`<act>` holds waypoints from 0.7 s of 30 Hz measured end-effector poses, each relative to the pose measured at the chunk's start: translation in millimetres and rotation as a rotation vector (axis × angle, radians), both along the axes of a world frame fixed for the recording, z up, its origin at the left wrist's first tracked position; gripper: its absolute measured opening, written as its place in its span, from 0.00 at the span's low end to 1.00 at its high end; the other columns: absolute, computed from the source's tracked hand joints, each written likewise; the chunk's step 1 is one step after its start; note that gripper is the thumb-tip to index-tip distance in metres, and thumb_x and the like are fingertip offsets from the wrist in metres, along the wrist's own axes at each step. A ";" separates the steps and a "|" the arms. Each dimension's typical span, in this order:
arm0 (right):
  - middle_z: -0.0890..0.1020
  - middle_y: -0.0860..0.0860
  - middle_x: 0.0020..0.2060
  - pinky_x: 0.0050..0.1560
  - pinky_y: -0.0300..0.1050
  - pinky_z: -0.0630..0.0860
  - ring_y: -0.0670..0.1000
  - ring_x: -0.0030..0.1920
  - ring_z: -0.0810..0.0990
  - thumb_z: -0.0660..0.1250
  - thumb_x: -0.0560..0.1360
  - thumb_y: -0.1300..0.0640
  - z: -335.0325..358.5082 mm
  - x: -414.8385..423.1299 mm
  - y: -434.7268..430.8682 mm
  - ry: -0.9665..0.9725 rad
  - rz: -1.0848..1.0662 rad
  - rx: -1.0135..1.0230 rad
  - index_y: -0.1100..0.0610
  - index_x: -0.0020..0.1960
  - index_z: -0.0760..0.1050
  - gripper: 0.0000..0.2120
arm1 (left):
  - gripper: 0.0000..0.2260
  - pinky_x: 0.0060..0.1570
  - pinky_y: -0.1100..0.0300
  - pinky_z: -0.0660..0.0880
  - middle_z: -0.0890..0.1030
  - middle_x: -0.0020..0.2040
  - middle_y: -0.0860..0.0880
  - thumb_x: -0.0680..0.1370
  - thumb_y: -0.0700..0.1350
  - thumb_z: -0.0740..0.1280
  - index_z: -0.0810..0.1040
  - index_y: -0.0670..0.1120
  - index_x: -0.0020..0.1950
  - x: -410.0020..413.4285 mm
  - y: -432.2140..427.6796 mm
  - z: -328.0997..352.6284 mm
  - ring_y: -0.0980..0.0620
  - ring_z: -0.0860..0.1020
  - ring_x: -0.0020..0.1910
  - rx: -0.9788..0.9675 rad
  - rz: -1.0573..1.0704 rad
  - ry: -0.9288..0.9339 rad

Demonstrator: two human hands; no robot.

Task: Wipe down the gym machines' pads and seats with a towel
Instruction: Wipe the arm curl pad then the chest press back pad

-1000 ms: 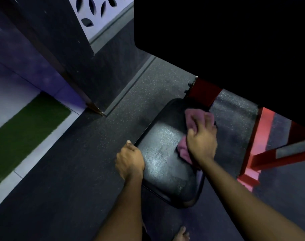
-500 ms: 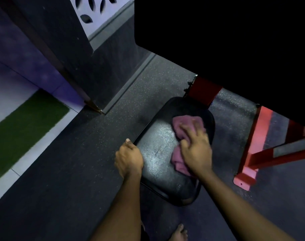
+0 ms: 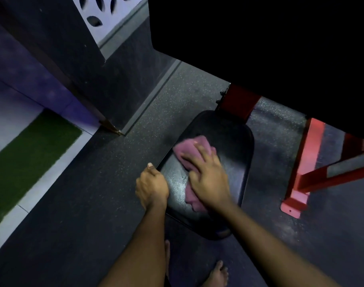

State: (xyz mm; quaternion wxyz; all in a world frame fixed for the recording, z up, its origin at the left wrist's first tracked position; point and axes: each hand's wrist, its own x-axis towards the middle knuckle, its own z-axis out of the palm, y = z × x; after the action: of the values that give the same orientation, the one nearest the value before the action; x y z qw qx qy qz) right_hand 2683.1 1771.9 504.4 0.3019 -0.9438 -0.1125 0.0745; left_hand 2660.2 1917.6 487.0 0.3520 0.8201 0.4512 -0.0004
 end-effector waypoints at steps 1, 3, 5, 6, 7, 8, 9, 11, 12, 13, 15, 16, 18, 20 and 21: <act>0.62 0.42 0.79 0.65 0.55 0.73 0.60 0.78 0.60 0.59 0.74 0.51 -1.8 -12.2 -16.1 0.018 -0.086 0.017 0.36 0.71 0.72 0.27 | 0.24 0.52 0.46 0.73 0.82 0.52 0.36 0.86 0.52 0.51 0.81 0.38 0.56 -0.3 -0.6 1.4 0.36 0.79 0.51 0.002 -0.004 0.001; 0.62 0.46 0.80 0.66 0.57 0.73 0.62 0.76 0.64 0.58 0.73 0.50 -7.2 -10.9 -43.5 0.009 -0.268 -0.056 0.37 0.72 0.70 0.27 | 0.24 0.53 0.45 0.73 0.82 0.51 0.36 0.86 0.52 0.51 0.81 0.38 0.56 -1.1 -0.5 2.4 0.37 0.79 0.51 0.010 -0.007 0.012; 0.62 0.51 0.78 0.62 0.58 0.75 0.65 0.70 0.67 0.59 0.75 0.50 -15.1 21.2 -57.7 -0.003 -0.454 -0.122 0.41 0.73 0.69 0.26 | 0.25 0.54 0.45 0.74 0.83 0.51 0.37 0.86 0.53 0.50 0.81 0.38 0.55 -1.2 0.5 -0.2 0.38 0.80 0.51 0.008 -0.012 0.006; 0.63 0.52 0.77 0.60 0.59 0.74 0.65 0.69 0.68 0.59 0.76 0.51 -16.9 45.0 -60.0 0.019 -0.541 -0.116 0.42 0.73 0.68 0.25 | 0.25 0.54 0.45 0.74 0.83 0.50 0.37 0.86 0.54 0.50 0.81 0.38 0.54 -1.2 0.3 -0.9 0.38 0.80 0.50 0.009 -0.015 0.002; 0.64 0.52 0.75 0.60 0.59 0.74 0.66 0.68 0.68 0.60 0.77 0.50 -17.5 70.9 -57.9 0.047 -0.600 -0.098 0.43 0.73 0.67 0.24 | 0.26 0.53 0.45 0.74 0.83 0.50 0.37 0.86 0.54 0.50 0.81 0.38 0.54 -0.6 0.6 -1.1 0.39 0.79 0.50 0.011 -0.022 -0.002; 0.65 0.53 0.74 0.62 0.59 0.73 0.66 0.69 0.68 0.59 0.77 0.50 -17.8 92.8 -51.9 0.067 -0.621 -0.097 0.43 0.72 0.68 0.23 | 0.26 0.54 0.45 0.73 0.82 0.50 0.37 0.86 0.54 0.49 0.81 0.38 0.54 -1.1 1.2 -2.2 0.39 0.79 0.50 0.019 -0.036 -0.003; 0.66 0.53 0.74 0.65 0.59 0.72 0.67 0.71 0.67 0.58 0.77 0.49 -15.6 110.5 -44.0 0.079 -0.600 -0.123 0.43 0.72 0.68 0.23 | 0.26 0.55 0.45 0.72 0.82 0.51 0.37 0.86 0.54 0.49 0.81 0.38 0.56 -0.1 1.1 -3.0 0.38 0.79 0.51 0.023 -0.049 -0.001; 0.65 0.55 0.77 0.69 0.58 0.69 0.67 0.74 0.64 0.57 0.79 0.47 -13.9 117.1 -16.5 0.101 -0.480 -0.172 0.44 0.74 0.68 0.24 | 0.27 0.57 0.43 0.71 0.82 0.55 0.36 0.86 0.55 0.48 0.80 0.38 0.59 -0.9 1.4 -4.2 0.36 0.78 0.55 0.040 -0.077 0.002; 0.64 0.55 0.78 0.70 0.57 0.68 0.66 0.75 0.63 0.57 0.80 0.46 -12.1 106.8 -0.8 0.102 -0.380 -0.176 0.45 0.75 0.68 0.23 | 0.28 0.58 0.43 0.71 0.81 0.56 0.36 0.86 0.55 0.47 0.80 0.38 0.60 -2.2 1.5 -3.6 0.36 0.78 0.56 0.041 -0.086 -0.006; 0.64 0.54 0.79 0.70 0.56 0.68 0.66 0.76 0.62 0.58 0.81 0.46 -11.6 88.3 12.4 0.084 -0.269 -0.172 0.43 0.75 0.69 0.22 | 0.28 0.59 0.42 0.70 0.81 0.58 0.35 0.86 0.55 0.47 0.80 0.37 0.61 -3.6 1.4 -2.5 0.35 0.77 0.57 0.035 -0.097 -0.015; 0.65 0.48 0.79 0.69 0.55 0.70 0.66 0.77 0.61 0.59 0.80 0.47 -5.7 39.5 26.3 0.021 -0.085 -0.148 0.40 0.73 0.72 0.22 | 0.29 0.59 0.42 0.70 0.80 0.60 0.34 0.86 0.56 0.46 0.79 0.37 0.63 -5.1 1.6 -0.7 0.33 0.77 0.59 0.011 -0.107 -0.028; 0.65 0.46 0.79 0.67 0.55 0.71 0.65 0.77 0.61 0.58 0.78 0.46 -0.9 15.0 27.4 0.000 -0.051 -0.128 0.39 0.72 0.73 0.23 | 0.29 0.58 0.43 0.70 0.79 0.60 0.33 0.86 0.55 0.46 0.78 0.36 0.64 -5.3 2.0 0.0 0.33 0.76 0.59 0.001 -0.108 -0.031; 0.65 0.43 0.79 0.63 0.54 0.73 0.62 0.76 0.63 0.57 0.75 0.48 2.5 -36.4 19.4 -0.018 -0.085 -0.078 0.37 0.70 0.74 0.25 | 0.28 0.57 0.44 0.71 0.79 0.61 0.33 0.86 0.56 0.46 0.78 0.37 0.65 -9.4 2.6 3.5 0.33 0.76 0.60 -0.016 -0.127 -0.042; 0.63 0.42 0.79 0.63 0.55 0.75 0.60 0.78 0.62 0.58 0.73 0.50 0.9 -81.7 6.6 -0.032 -0.172 -0.042 0.36 0.70 0.73 0.26 | 0.28 0.56 0.45 0.71 0.80 0.60 0.34 0.86 0.56 0.47 0.79 0.38 0.64 -13.0 2.5 6.7 0.33 0.77 0.59 -0.015 -0.156 -0.055; 0.62 0.42 0.79 0.64 0.57 0.75 0.61 0.78 0.61 0.59 0.73 0.50 -1.4 -99.2 -0.2 -0.041 -0.232 -0.042 0.36 0.70 0.73 0.27 | 0.28 0.55 0.45 0.71 0.80 0.60 0.34 0.86 0.56 0.47 0.79 0.38 0.64 -13.9 2.5 7.7 0.33 0.77 0.59 -0.007 -0.170 -0.061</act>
State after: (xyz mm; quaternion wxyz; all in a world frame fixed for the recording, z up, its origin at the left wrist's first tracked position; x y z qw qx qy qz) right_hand 2583.9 1771.7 503.0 0.2864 -0.9578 -0.0069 0.0220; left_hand 2646.2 1920.1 494.8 0.3670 0.8538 0.3692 -0.0069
